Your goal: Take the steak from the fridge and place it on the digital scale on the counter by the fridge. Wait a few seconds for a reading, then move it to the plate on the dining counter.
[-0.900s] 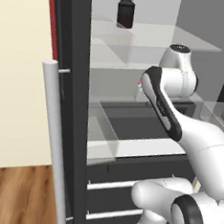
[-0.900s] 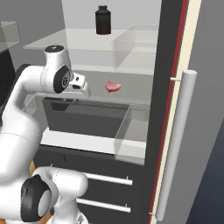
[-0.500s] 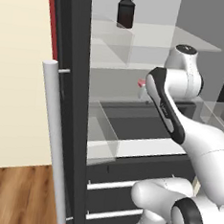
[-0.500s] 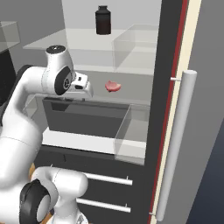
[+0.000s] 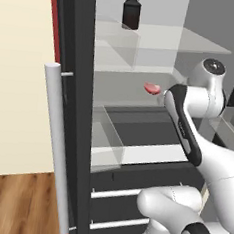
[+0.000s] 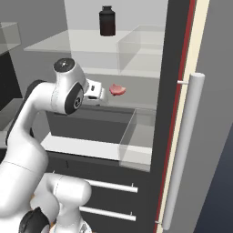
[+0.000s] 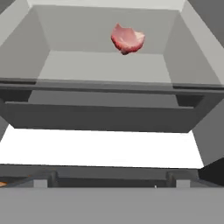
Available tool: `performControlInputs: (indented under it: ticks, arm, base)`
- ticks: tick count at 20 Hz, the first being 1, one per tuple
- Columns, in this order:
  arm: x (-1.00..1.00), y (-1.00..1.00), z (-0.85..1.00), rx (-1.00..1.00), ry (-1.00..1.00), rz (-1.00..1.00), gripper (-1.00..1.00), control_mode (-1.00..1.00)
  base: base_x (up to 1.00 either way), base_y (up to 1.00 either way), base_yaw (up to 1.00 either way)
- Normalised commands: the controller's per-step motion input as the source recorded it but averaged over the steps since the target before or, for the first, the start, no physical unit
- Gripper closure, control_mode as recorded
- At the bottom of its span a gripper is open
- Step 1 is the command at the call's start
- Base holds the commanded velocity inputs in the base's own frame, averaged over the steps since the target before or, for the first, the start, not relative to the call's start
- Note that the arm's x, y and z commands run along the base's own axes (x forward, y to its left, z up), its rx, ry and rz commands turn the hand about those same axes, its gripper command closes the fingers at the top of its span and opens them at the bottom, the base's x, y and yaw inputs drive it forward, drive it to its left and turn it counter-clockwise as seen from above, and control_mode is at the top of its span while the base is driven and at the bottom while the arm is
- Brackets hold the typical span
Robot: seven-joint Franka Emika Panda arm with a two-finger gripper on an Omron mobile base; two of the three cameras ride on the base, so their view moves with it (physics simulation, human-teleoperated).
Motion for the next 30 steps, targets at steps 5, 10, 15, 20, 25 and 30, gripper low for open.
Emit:
performControlInputs:
  ticks: [5,10,15,20,25,30]
  arm:
    - [0.33,-0.17,0.00,0.00,-0.16,-0.01,-1.00,-1.00]
    - [0.53,-0.14,0.00,-0.03,-0.21,-0.04,-1.00,-1.00]
    - [0.65,-0.16,0.00,0.00,-0.07,-0.06,-1.00,-1.00]
    - [0.64,-0.17,0.00,0.00,0.00,-0.05,-1.00,-1.00]
    - [0.66,-0.10,0.00,0.01,0.00,-0.02,-1.00,-1.00]
    - [0.50,0.00,-0.16,0.04,0.02,0.00,-1.00,-1.00]
  base:
    - [0.00,0.00,0.00]
    - [0.00,0.00,0.00]
    - [0.00,0.00,0.00]
    - [0.00,0.00,0.00]
    - [0.00,0.00,0.00]
    - [0.00,0.00,0.00]
